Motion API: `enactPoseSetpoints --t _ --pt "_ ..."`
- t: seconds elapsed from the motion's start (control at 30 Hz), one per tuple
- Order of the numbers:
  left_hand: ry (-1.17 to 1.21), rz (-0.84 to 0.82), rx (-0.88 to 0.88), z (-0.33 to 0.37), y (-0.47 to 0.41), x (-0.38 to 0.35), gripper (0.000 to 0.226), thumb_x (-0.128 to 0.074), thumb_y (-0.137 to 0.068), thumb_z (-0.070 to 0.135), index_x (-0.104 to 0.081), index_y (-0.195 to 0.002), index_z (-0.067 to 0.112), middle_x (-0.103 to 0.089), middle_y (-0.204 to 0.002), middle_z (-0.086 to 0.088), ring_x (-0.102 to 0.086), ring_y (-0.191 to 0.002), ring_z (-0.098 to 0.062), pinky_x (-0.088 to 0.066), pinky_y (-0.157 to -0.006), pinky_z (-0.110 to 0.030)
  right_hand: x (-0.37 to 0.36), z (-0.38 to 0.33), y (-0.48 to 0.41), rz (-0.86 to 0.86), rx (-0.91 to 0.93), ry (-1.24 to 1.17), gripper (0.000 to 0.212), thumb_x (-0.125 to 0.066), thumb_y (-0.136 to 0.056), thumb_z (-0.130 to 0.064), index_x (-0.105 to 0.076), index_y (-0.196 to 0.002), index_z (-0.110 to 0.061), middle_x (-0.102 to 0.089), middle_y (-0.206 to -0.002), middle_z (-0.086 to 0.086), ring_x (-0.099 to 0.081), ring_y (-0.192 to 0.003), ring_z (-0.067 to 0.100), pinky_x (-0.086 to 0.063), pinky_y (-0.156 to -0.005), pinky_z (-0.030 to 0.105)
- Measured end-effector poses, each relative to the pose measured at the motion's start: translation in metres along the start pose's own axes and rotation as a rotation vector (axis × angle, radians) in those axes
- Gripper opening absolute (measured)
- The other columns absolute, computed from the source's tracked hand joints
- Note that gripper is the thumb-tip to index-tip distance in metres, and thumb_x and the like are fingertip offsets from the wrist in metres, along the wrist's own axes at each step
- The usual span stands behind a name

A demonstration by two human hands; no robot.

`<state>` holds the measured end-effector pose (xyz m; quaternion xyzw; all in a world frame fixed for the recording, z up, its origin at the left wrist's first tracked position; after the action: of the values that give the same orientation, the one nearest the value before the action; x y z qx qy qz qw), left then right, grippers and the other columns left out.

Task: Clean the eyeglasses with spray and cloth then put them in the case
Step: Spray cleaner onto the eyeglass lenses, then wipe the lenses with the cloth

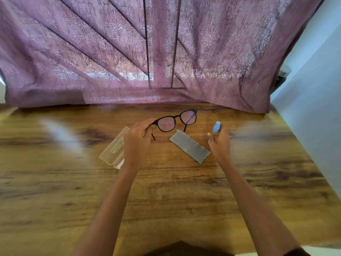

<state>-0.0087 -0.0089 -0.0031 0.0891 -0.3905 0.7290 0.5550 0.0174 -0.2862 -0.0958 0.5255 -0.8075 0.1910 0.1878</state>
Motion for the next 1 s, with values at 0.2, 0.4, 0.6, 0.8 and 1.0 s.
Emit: enactPoseSetpoints --t 0.2,0.4,0.6,0.8,1.0 --pt "0.005 0.012 -0.011 0.000 0.001 0.001 0.022 -0.065 -0.089 0.001 -0.072 -0.110 0.004 -0.074 -0.104 -0.011 -0.068 -0.094 -0.020 -0.031 -0.083 0.006 0.002 -0.001 0.005 0.004 -0.003 -0.022 0.026 -0.058 -0.095 -0.011 -0.044 -0.116 -0.011 -0.058 -0.101 0.018 -0.061 -0.090 0.035 -0.051 -0.082 0.057" --pt "0.012 0.011 -0.024 0.001 0.001 0.002 0.022 -0.065 -0.088 0.002 -0.072 -0.109 0.003 -0.074 -0.102 -0.011 -0.069 -0.091 -0.021 -0.032 -0.082 0.005 0.005 -0.002 0.010 0.035 -0.051 -0.005 0.032 -0.062 -0.094 -0.012 -0.045 -0.120 -0.005 -0.059 -0.105 0.015 -0.061 -0.095 0.031 -0.051 -0.085 0.055" --pt "0.017 0.005 -0.047 0.001 0.003 0.003 0.023 -0.066 -0.087 0.000 -0.072 -0.109 0.002 -0.074 -0.102 -0.012 -0.070 -0.092 -0.023 -0.037 -0.083 -0.004 0.009 0.004 0.018 0.040 -0.081 -0.049 0.048 -0.071 -0.087 -0.014 -0.044 -0.126 -0.015 -0.059 -0.113 0.001 -0.058 -0.099 0.014 -0.050 -0.082 0.031" --pt "0.005 0.013 -0.047 -0.002 0.002 0.001 0.022 -0.066 -0.088 0.001 -0.072 -0.109 0.003 -0.074 -0.102 -0.011 -0.070 -0.093 -0.022 -0.040 -0.083 -0.008 0.004 0.026 0.047 0.140 -0.187 0.123 0.018 -0.070 -0.085 -0.023 -0.057 -0.097 -0.019 -0.062 -0.091 -0.002 -0.061 -0.087 0.020 -0.052 -0.071 0.031" --pt "0.015 -0.014 -0.031 -0.002 0.003 -0.003 0.022 -0.065 -0.089 0.003 -0.072 -0.110 0.005 -0.074 -0.104 -0.009 -0.068 -0.092 -0.017 -0.033 -0.082 0.005 -0.011 0.018 0.055 -0.044 -0.048 0.289 0.035 -0.074 -0.082 -0.041 -0.065 -0.104 -0.014 -0.059 -0.102 -0.002 -0.053 -0.100 0.018 -0.049 -0.085 0.037"
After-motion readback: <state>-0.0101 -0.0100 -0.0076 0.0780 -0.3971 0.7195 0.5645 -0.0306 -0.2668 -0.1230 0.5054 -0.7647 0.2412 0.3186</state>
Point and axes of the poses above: each hand's wrist, its own y-axis away from the middle knuckle, its own x-axis out of the back of the hand, z = x × y, the point moved 1 cm from there along -y, towards the middle knuckle
